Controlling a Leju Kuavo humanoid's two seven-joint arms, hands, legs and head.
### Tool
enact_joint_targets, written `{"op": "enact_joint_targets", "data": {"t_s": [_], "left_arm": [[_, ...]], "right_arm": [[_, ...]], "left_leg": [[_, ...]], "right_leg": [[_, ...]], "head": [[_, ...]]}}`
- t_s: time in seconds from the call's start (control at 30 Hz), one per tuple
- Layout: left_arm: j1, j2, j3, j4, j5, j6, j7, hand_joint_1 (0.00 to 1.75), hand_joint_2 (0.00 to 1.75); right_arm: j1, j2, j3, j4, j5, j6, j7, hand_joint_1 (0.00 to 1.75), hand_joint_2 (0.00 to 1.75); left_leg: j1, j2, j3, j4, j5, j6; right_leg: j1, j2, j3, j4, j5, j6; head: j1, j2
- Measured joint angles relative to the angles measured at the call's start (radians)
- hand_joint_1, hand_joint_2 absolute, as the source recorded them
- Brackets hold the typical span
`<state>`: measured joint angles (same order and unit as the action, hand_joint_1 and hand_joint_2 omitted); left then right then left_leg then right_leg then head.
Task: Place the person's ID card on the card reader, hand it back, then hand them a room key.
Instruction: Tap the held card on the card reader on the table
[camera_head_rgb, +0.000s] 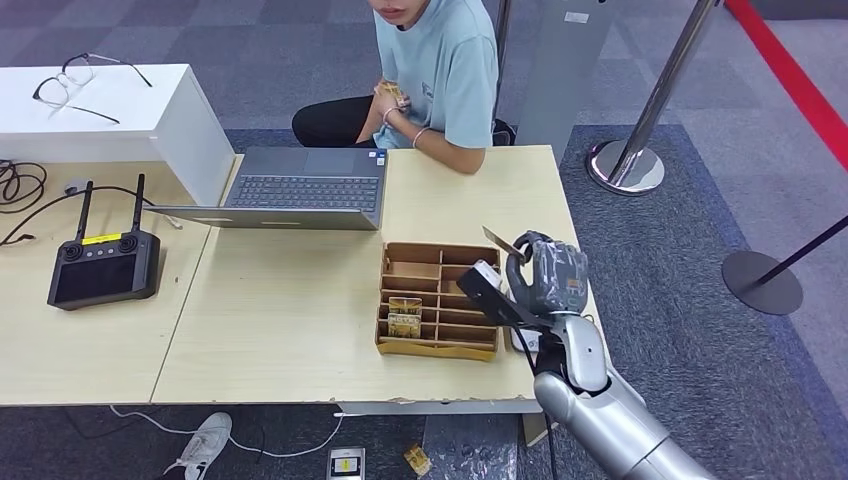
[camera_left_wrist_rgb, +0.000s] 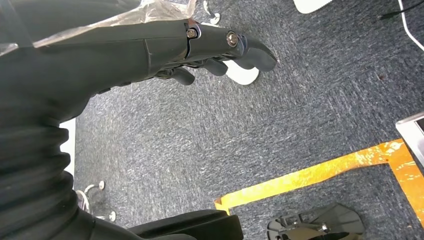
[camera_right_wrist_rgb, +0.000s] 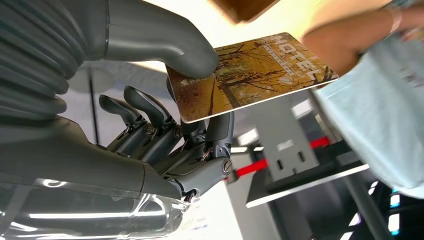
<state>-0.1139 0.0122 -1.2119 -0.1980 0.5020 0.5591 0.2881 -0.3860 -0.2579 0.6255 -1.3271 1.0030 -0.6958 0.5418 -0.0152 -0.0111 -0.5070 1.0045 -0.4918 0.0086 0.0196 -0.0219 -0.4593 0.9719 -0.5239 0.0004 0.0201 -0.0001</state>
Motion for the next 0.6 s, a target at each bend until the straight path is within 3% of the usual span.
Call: {"op": "enact_joint_targets", "data": {"t_s": [0.27,0.43,0.6], "left_arm": [[0.001,0.0,-0.001,0.0,-0.008,0.001,0.008,0.0,1.75],[0.001,0.0,-0.001,0.0,-0.009,0.005,0.009,0.0,1.75],[0.0,-0.001,-0.002,0.0,-0.01,0.007,0.006,0.0,1.75]], "right_arm": [[0.08,-0.006,-0.124,-0.007,0.19,0.0,0.013,1.75,1.75],[0.116,0.007,-0.213,-0.017,0.207,0.0,-0.02,1.75,1.75],[0.133,0.014,-0.258,-0.014,0.203,0.0,0.006,1.75,1.75]], "left_leg": [[0.0,0.0,0.0,0.0,0.0,0.0],[0.0,0.0,0.0,0.0,0.0,0.0],[0.0,0.0,0.0,0.0,0.0,0.0]], "right_leg": [[0.0,0.0,0.0,0.0,0.0,0.0],[0.0,0.0,0.0,0.0,0.0,0.0],[0.0,0.0,0.0,0.0,0.0,0.0]], "head": [[0.0,0.0],[0.0,0.0],[0.0,0.0]]}}
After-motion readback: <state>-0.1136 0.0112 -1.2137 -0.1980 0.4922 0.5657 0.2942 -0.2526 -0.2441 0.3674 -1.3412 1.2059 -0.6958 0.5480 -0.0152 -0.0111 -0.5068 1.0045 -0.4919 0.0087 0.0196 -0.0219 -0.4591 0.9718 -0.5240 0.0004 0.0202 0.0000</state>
